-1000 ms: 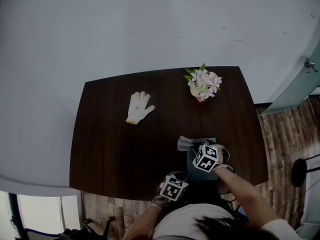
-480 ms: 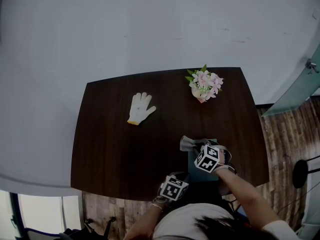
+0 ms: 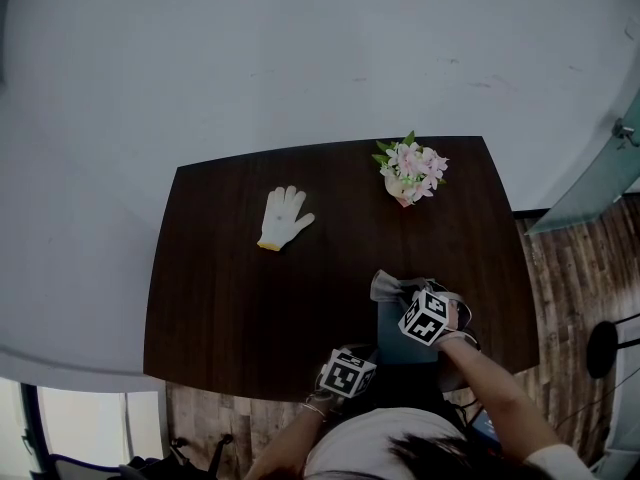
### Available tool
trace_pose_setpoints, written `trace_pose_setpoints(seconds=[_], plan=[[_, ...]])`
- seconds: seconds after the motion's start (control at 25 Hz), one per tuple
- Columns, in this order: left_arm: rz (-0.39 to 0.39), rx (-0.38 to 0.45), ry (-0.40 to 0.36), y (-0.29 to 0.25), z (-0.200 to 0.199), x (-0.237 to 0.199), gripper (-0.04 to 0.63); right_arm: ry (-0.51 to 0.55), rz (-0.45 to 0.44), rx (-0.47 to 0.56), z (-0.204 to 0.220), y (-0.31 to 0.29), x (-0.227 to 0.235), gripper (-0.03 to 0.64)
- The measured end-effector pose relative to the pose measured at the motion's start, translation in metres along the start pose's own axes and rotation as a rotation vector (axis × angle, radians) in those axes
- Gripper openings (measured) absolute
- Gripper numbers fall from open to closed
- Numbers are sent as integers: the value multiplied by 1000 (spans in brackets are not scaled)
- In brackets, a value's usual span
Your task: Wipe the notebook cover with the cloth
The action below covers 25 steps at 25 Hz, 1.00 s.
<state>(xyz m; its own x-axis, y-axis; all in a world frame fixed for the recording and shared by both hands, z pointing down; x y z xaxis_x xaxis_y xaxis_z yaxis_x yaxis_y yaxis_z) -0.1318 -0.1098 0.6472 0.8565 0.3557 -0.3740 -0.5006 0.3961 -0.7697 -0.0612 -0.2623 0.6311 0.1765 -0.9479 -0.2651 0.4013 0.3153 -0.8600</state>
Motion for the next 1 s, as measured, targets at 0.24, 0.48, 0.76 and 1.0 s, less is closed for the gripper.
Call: trace_pose_setpoints(seconds=[0.24,0.48,0.76,1.0], plan=[[-4,-12,5,5,-4,2,18,-18,15,-10,12,5,4,46],[-11,-10,-1,1,0,0,18,-42,34,-22,24,9,7,46],[-11,-8,-1,3,-2,2,18,-70,48,-33,36,15,12,46],[-5,-3,5,5,-3,2,18,-90,60,-48,47,19,17,46]])
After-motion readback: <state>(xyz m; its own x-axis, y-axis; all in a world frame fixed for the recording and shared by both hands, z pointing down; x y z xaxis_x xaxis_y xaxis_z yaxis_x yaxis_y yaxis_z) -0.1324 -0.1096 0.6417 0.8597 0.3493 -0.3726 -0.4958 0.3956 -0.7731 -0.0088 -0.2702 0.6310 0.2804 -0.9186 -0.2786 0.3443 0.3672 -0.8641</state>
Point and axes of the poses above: the fingertips, and each gripper's own axes: y backward along the fingers, x to its right, z out of its underside, the point moved 6 cm from there along y, backward along the fingers, and after that the axes turned 2 degrees about -x, right-handed, at the moved point
